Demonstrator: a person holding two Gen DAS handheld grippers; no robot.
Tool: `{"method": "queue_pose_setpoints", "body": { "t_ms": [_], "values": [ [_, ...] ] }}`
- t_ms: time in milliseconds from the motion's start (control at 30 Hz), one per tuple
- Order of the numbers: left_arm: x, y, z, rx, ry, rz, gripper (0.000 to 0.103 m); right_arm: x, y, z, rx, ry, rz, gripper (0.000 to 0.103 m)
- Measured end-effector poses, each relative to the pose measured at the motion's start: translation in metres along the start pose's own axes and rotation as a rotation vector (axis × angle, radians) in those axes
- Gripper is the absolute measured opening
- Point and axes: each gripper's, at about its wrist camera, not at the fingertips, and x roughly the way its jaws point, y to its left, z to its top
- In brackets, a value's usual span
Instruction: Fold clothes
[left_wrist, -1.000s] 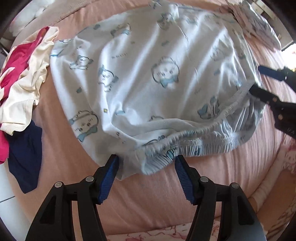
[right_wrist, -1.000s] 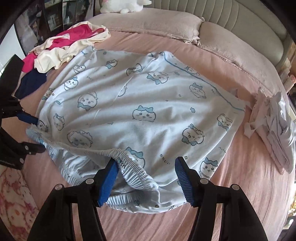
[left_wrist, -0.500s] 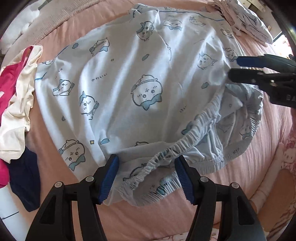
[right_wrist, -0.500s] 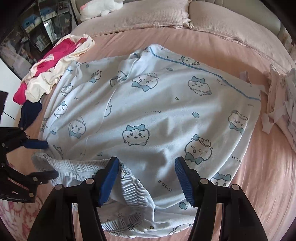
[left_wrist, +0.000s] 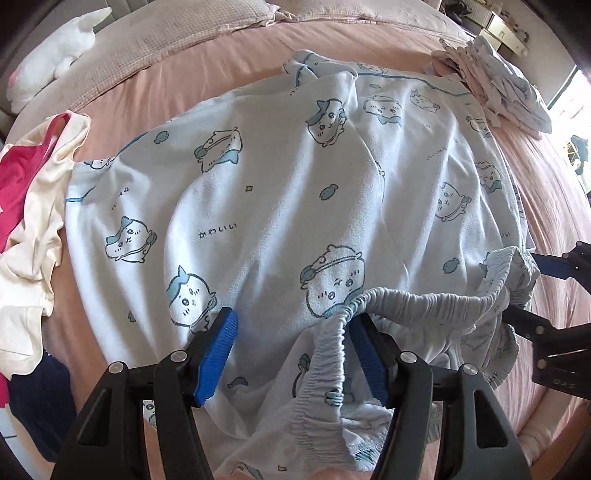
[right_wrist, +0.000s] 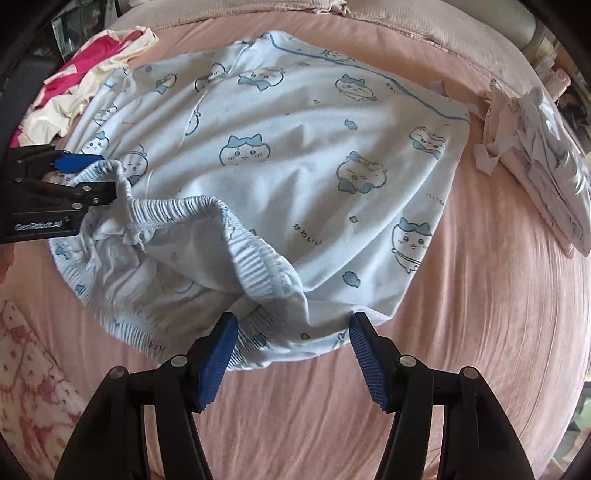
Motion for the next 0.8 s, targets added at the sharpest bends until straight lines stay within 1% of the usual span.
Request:
{"method": "queue_pose_setpoints", "body": {
  "t_ms": [33, 100, 167, 200, 300, 400, 500, 567, 633, 700, 733, 767, 800],
  "values": [
    [0.0, 0.004, -0.001, 0.001, -0.014, 0.001, 0.063, 0.005, 0.006, 0.002, 0.012, 0.001, -0.033, 0.063],
    [-0.001, 0.01, -0.001, 0.01, -0.024, 0.026, 0.065, 0.002, 0.012, 0.006, 0.016, 0.012, -0.093, 0.065],
    [0.001, 0.015, 0.003, 0.011, -0.018, 0.061, 0.069, 0.0, 0.015, 0.006, -0.04, 0.038, -0.168, 0.065],
    [0.002, 0.018, 0.005, 0.011, -0.014, 0.076, 0.07, -0.003, 0.013, 0.004, -0.059, 0.05, -0.179, 0.065],
    [-0.001, 0.033, 0.004, -0.005, -0.017, 0.083, 0.071, -0.016, 0.0, -0.003, -0.081, 0.078, -0.146, 0.065],
    [-0.006, 0.046, -0.004, -0.007, -0.02, 0.09, 0.071, -0.029, -0.013, -0.011, -0.102, 0.107, -0.114, 0.066],
    [-0.014, 0.056, -0.013, -0.015, 0.017, 0.125, 0.071, -0.043, -0.027, -0.018, -0.123, 0.135, -0.081, 0.068],
    [-0.017, 0.061, -0.014, -0.009, 0.025, 0.166, 0.071, -0.051, -0.035, -0.023, -0.137, 0.154, -0.059, 0.069],
    [-0.016, 0.06, -0.013, 0.004, 0.029, 0.188, 0.071, -0.059, -0.045, -0.027, -0.148, 0.166, -0.05, 0.069],
    [-0.014, 0.06, -0.011, 0.015, 0.031, 0.205, 0.071, -0.061, -0.053, -0.027, -0.136, 0.131, -0.072, 0.069],
    [-0.013, 0.062, -0.008, 0.016, 0.028, 0.204, 0.071, -0.06, -0.053, -0.026, -0.126, 0.102, -0.06, 0.069],
    [-0.012, 0.064, -0.004, 0.016, 0.025, 0.202, 0.071, -0.06, -0.05, -0.024, -0.114, 0.069, -0.03, 0.069],
    [-0.01, 0.066, -0.001, 0.017, 0.023, 0.201, 0.071, -0.056, -0.042, -0.023, -0.12, 0.041, -0.02, 0.069]
  ]
}}
